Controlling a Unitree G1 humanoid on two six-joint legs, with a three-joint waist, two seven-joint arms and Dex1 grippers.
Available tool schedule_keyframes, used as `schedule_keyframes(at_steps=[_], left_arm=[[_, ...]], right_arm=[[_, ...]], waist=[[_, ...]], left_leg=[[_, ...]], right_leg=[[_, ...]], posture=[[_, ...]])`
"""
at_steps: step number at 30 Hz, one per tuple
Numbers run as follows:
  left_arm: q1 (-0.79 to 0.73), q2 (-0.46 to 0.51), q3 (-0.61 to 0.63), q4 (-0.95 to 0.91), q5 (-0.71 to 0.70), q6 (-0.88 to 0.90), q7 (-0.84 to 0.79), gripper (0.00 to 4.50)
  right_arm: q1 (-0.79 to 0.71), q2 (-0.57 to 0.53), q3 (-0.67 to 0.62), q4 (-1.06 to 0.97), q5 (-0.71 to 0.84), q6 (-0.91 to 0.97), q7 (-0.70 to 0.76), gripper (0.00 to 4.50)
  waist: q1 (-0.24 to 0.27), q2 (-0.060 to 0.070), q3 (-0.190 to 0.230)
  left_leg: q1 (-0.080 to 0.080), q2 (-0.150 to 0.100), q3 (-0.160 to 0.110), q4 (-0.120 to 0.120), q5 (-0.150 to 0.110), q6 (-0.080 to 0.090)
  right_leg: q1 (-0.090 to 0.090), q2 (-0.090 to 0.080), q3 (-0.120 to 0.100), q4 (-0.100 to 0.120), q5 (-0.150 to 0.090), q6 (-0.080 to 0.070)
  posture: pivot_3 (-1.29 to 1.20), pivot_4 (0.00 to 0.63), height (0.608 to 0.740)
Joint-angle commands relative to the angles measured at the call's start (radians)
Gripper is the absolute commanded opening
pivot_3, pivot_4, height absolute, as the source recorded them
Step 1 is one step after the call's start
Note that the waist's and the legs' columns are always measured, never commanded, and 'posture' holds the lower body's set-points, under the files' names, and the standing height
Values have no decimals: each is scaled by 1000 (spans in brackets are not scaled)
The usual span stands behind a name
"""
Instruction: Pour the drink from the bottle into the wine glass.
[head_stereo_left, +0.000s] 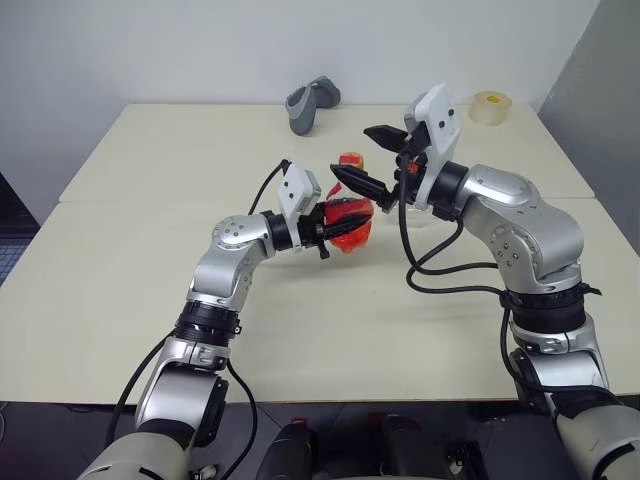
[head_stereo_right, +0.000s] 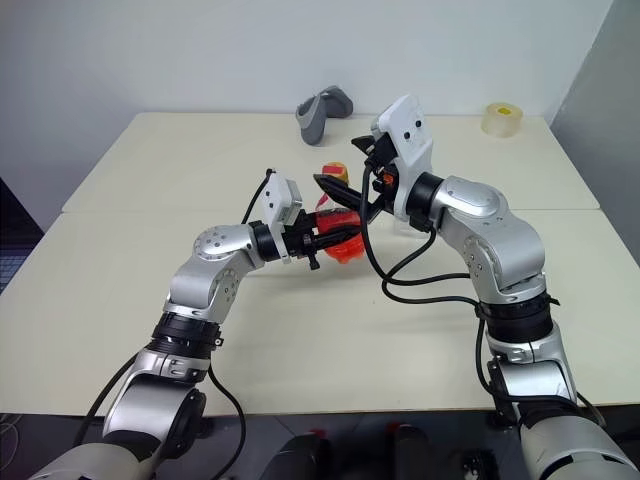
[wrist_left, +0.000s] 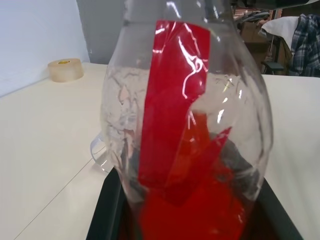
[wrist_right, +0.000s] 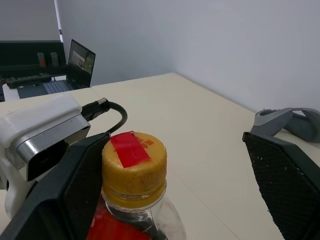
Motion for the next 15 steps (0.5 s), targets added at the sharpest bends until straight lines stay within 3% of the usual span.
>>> schedule_keyframes(at_steps=[1, 10, 15], left_arm=[[-29, -2, 19, -35, -12, -34, -6, 1186], [-21, 4, 22, -39, -12, -34, -7, 1186], [-26, 1, 20, -32, -11, -36, -10, 1157]], right_arm=[[-12, -33, -47, -43, 3, 5, -4, 4500], [84, -162, -117, -123, 53, 67, 21, 4500], [134, -159, -152, -173, 144, 109, 48, 4500]], waist=[[0, 0, 0], [2, 0, 0], [-2, 0, 0]], left_leg=[[0, 0, 0, 0, 0, 0], [0, 0, 0, 0, 0, 0], [0, 0, 1, 0, 0, 0]], right_leg=[[0, 0, 0, 0, 0, 0], [0, 0, 0, 0, 0, 0], [0, 0, 0, 0, 0, 0]], posture=[[0, 150, 740], [0, 150, 740], [0, 150, 740]])
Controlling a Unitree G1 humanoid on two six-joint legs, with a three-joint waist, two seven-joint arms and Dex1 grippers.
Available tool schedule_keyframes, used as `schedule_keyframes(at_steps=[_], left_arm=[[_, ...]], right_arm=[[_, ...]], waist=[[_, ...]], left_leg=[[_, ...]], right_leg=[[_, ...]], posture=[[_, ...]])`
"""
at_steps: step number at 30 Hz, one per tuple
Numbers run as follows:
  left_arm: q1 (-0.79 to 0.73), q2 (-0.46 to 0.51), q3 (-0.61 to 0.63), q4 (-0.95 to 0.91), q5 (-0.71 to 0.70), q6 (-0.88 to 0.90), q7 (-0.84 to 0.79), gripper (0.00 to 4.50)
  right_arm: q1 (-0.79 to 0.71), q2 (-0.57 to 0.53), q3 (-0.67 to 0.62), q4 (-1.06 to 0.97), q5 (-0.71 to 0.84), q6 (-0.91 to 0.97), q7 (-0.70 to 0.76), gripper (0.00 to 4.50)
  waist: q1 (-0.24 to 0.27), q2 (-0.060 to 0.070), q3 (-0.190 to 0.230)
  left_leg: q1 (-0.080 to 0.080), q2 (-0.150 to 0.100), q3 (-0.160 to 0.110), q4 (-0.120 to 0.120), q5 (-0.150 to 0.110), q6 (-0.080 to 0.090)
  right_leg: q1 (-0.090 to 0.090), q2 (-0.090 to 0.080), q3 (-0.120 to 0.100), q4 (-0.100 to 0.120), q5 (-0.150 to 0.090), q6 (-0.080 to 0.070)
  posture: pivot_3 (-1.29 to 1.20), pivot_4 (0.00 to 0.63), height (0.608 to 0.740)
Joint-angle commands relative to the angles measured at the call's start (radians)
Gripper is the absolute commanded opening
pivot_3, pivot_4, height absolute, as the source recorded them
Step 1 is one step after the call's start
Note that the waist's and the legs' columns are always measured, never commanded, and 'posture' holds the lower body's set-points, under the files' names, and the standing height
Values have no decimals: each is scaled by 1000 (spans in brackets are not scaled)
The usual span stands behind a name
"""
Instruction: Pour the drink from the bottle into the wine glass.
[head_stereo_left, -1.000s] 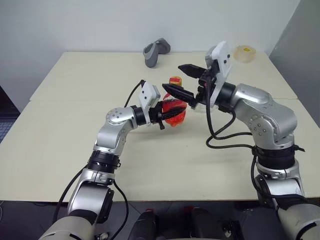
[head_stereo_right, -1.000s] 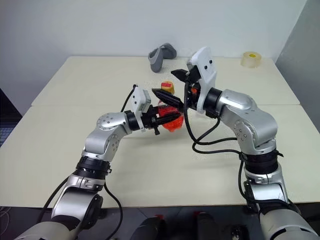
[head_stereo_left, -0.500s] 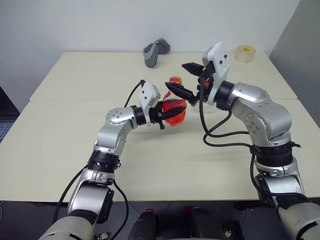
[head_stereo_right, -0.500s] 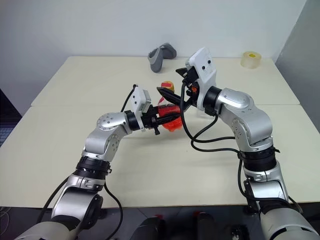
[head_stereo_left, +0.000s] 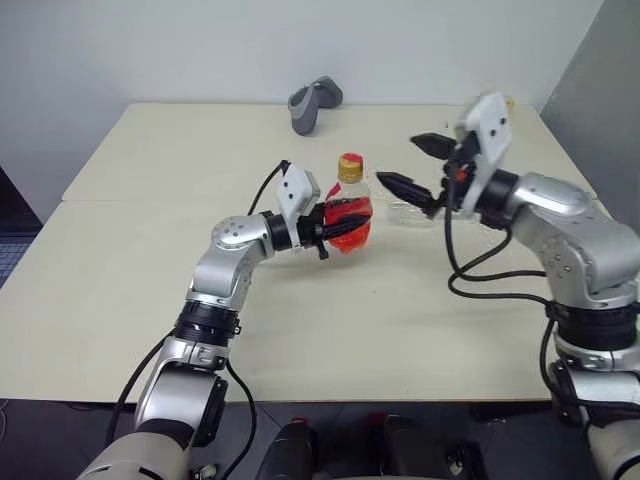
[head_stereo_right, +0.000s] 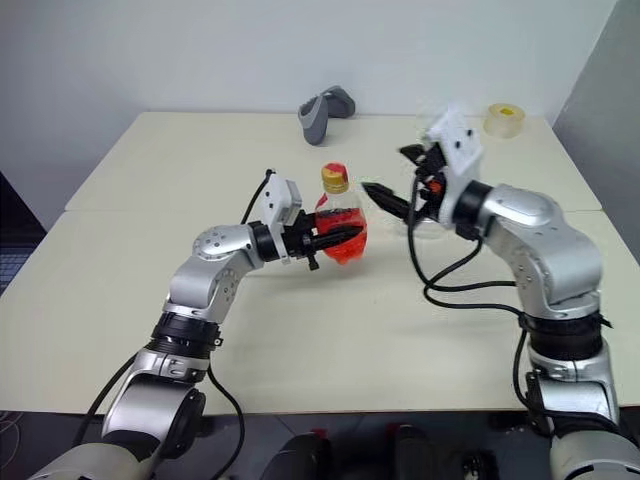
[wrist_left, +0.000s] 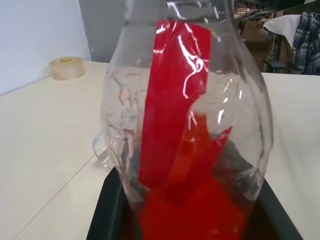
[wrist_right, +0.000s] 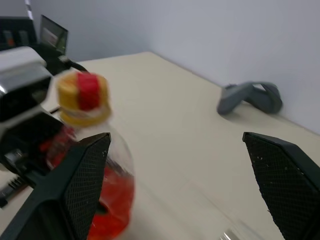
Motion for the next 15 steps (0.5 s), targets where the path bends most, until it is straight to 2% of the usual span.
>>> schedule_keyframes(at_steps=[1, 6, 15], left_arm=[[-27, -3, 17, -34, -13, -36, -9, 1156], [-30, -5, 13, -30, -13, -40, -14, 1154], [-31, -3, 16, -31, -12, -37, -20, 1154]], right_arm=[[7, 23, -42, -76, 100, 27, 32, 4500], [-14, 95, -61, -105, 207, 62, 8, 4500], [-103, 156, -5, -36, 173, 21, -32, 4500]], waist=[[-3, 0, 0], [-1, 0, 0], [1, 0, 0]], left_leg=[[0, 0, 0, 0, 0, 0], [0, 0, 0, 0, 0, 0], [0, 0, -1, 0, 0, 0]], right_leg=[[0, 0, 0, 0, 0, 0], [0, 0, 0, 0, 0, 0], [0, 0, 0, 0, 0, 0]], posture=[[0, 150, 740], [0, 150, 740], [0, 150, 740]])
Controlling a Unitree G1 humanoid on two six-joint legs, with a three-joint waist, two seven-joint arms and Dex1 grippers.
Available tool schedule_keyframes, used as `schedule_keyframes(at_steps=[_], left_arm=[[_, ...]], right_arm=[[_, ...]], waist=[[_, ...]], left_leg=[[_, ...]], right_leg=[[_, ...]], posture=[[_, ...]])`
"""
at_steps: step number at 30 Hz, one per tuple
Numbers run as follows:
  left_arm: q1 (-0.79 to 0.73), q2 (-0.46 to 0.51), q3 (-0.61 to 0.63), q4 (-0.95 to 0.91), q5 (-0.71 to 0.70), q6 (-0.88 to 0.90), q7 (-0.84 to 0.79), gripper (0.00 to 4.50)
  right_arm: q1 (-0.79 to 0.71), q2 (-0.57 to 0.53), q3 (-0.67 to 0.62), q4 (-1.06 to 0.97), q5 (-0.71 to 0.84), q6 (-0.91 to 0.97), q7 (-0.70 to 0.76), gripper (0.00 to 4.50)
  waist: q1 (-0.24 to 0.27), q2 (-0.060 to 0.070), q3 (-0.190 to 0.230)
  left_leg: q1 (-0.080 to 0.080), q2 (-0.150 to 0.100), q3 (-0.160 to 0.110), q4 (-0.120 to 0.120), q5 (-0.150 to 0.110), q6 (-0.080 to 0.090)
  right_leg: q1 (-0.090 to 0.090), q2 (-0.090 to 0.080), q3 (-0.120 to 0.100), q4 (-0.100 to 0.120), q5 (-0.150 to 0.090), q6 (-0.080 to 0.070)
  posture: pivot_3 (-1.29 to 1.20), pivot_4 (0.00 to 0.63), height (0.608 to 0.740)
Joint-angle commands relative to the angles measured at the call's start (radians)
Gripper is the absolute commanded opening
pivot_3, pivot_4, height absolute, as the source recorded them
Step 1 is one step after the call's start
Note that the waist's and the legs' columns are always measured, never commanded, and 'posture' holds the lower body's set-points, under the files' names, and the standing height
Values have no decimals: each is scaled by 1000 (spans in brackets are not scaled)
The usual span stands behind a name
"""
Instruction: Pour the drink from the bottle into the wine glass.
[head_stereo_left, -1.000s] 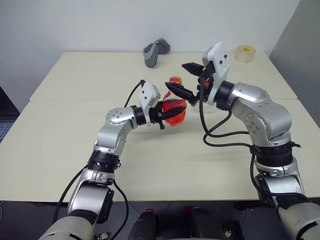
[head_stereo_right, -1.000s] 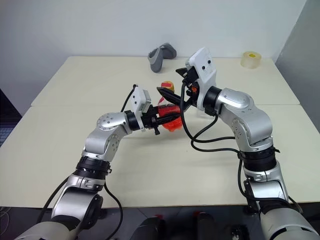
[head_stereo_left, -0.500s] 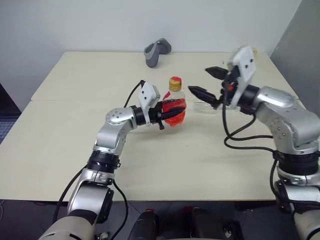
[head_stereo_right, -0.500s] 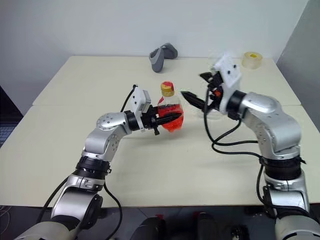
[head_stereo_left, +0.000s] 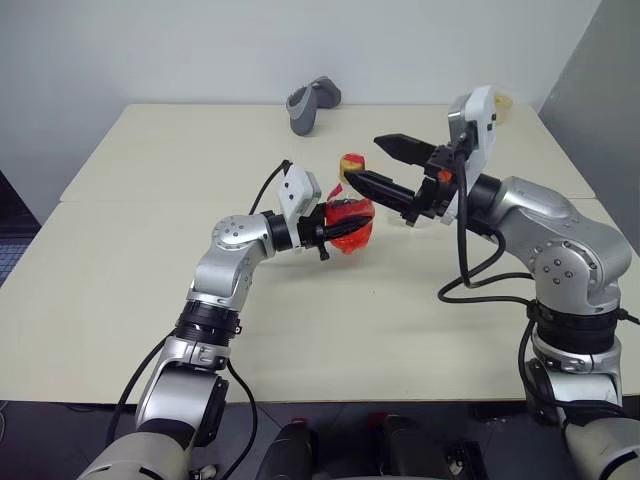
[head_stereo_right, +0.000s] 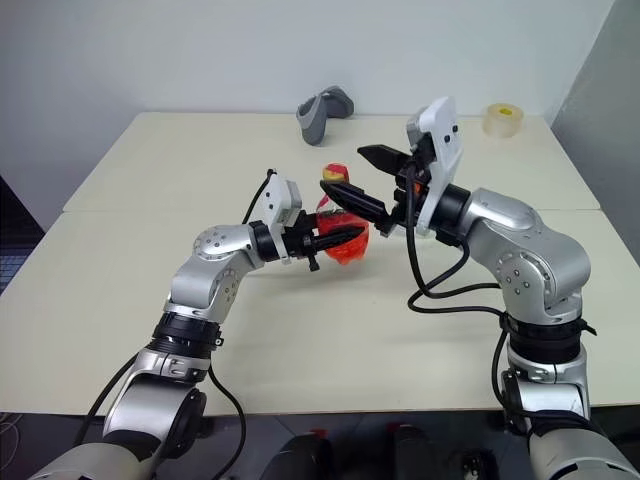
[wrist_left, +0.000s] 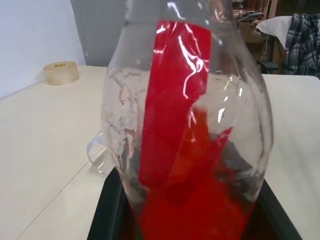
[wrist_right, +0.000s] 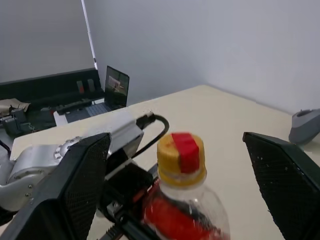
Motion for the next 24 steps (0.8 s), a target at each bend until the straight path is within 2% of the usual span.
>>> schedule_keyframes(at_steps=[1, 10, 13, 21, 24], left_arm=[[-31, 0, 17, -32, -11, -22, -1, 1154], [-22, 6, 19, -43, -12, -15, 4, 1154], [-22, 6, 20, -42, -11, -15, 5, 1153], [-23, 4, 18, -35, -10, -22, 4, 1150], [-26, 3, 17, -31, -8, -24, 3, 1150]], right_arm=[[-44, 11, 29, 27, -39, -56, -2, 4500], [-65, 20, 100, 108, -111, -131, 40, 4500], [-76, 25, 105, 132, -130, -148, 43, 3951], [-85, 35, 89, 134, -124, -145, 53, 1246], [-84, 33, 86, 129, -121, -140, 57, 1244]], waist=[[0, 0, 0], [0, 0, 0], [-1, 0, 0], [0, 0, 0], [0, 0, 0]], left_leg=[[0, 0, 0, 0, 0, 0], [0, 0, 0, 0, 0, 0], [0, 0, 0, 0, 0, 0], [0, 0, 0, 0, 0, 0], [0, 0, 0, 0, 0, 0]], right_leg=[[0, 0, 0, 0, 0, 0], [0, 0, 0, 0, 0, 0], [0, 0, 0, 0, 0, 0], [0, 0, 0, 0, 0, 0], [0, 0, 0, 0, 0, 0]], posture=[[0, 150, 740], [0, 150, 740], [0, 150, 740], [0, 150, 740], [0, 150, 740]])
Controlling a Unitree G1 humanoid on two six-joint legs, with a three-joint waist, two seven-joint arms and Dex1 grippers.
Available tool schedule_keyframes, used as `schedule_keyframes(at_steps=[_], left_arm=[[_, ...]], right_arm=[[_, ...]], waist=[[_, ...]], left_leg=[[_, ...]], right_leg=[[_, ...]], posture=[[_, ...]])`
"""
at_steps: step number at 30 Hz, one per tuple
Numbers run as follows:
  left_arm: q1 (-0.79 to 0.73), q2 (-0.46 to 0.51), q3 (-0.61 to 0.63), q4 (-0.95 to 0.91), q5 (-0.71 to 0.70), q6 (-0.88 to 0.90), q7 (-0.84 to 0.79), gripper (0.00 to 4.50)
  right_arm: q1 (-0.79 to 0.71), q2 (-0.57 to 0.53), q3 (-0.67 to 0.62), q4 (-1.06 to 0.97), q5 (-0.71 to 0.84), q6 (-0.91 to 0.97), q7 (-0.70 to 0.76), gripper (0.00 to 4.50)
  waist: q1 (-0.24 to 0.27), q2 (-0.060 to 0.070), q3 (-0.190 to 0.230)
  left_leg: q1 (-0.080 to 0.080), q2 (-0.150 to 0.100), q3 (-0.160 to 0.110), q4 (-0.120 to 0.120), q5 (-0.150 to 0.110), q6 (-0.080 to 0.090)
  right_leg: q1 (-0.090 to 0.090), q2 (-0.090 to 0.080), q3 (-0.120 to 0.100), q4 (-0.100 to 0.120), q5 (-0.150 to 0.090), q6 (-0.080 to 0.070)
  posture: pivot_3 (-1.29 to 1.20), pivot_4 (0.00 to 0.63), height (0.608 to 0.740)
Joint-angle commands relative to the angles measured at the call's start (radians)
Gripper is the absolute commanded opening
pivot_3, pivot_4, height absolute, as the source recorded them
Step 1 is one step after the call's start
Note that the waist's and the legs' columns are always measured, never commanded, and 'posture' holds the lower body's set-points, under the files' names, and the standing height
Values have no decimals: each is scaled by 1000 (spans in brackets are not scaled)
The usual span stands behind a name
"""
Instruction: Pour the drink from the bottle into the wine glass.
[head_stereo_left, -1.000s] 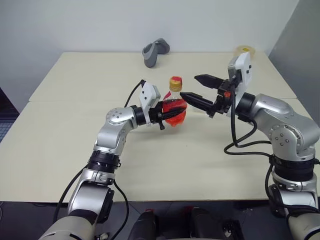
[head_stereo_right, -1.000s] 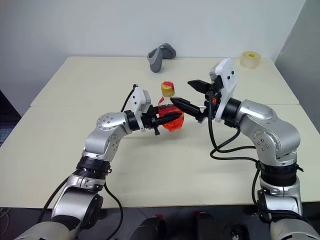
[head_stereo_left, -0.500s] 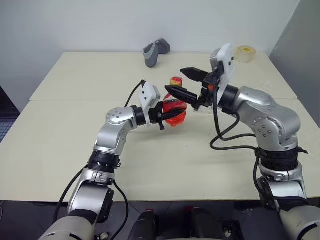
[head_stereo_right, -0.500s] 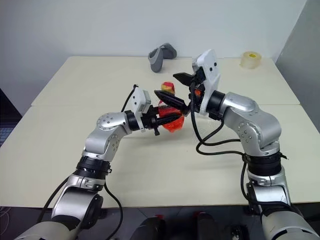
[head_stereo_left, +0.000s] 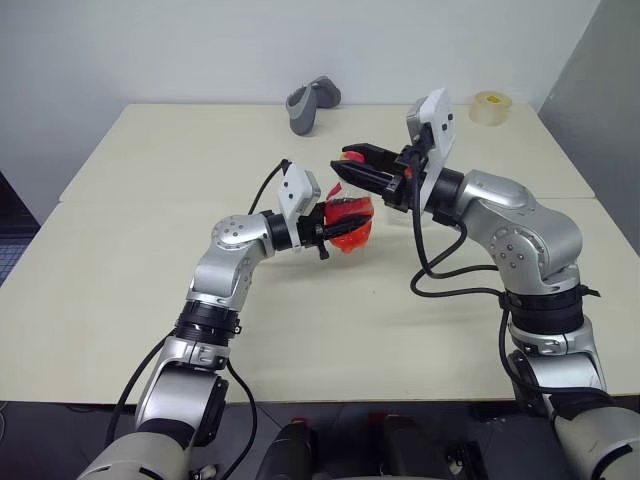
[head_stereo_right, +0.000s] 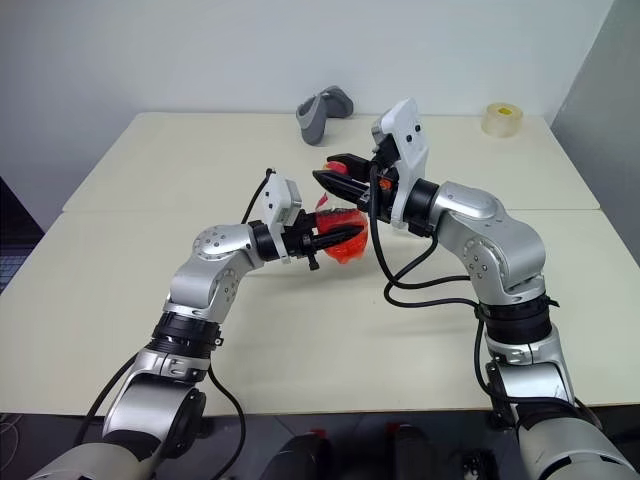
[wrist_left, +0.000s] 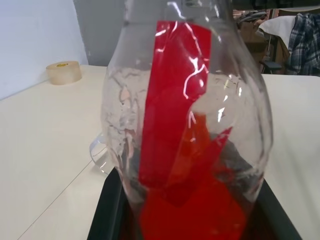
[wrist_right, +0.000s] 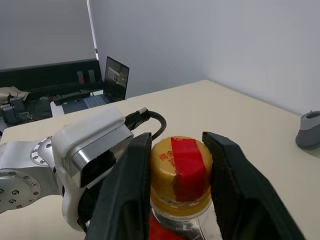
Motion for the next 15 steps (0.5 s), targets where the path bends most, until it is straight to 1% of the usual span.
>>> schedule_keyframes(at_steps=[1, 5, 8, 11, 15], left_arm=[[-25, 2, 17, -33, -9, -24, -2, 1150], [-15, 7, 13, -44, -10, -26, -12, 1150], [28, 33, 3, -106, -29, -6, -57, 1150], [65, 50, -10, -141, -24, 1, -80, 1148], [118, 50, -31, -224, -48, 37, -88, 1137]], right_arm=[[-31, -8, -30, -34, 12, -8, 8, 1244], [-46, -18, -54, -40, 51, 18, 23, 1244], [-76, -73, -91, -54, 158, 87, 125, 1244], [-98, -110, -89, -38, 165, 95, 157, 1244], [-142, -117, -109, -20, 197, 106, 180, 1244]], waist=[[0, 0, 0], [0, 0, 0], [0, 0, 0], [-1, 0, 0], [-1, 0, 0]], left_leg=[[0, 0, 0, 0, 0, 0], [0, 0, 0, 0, 0, 0], [0, 0, 0, 0, 0, 0], [0, 0, 0, 0, 0, 0], [0, 0, 0, 0, 0, 0]], right_leg=[[0, 0, 0, 0, 0, 0], [0, 0, 0, 0, 0, 0], [0, 0, 0, 0, 0, 0], [0, 0, 0, -1, 0, 0], [0, 0, 0, 0, 0, 0]], posture=[[0, 150, 740], [0, 150, 740], [0, 150, 740], [0, 150, 740], [0, 150, 740]])
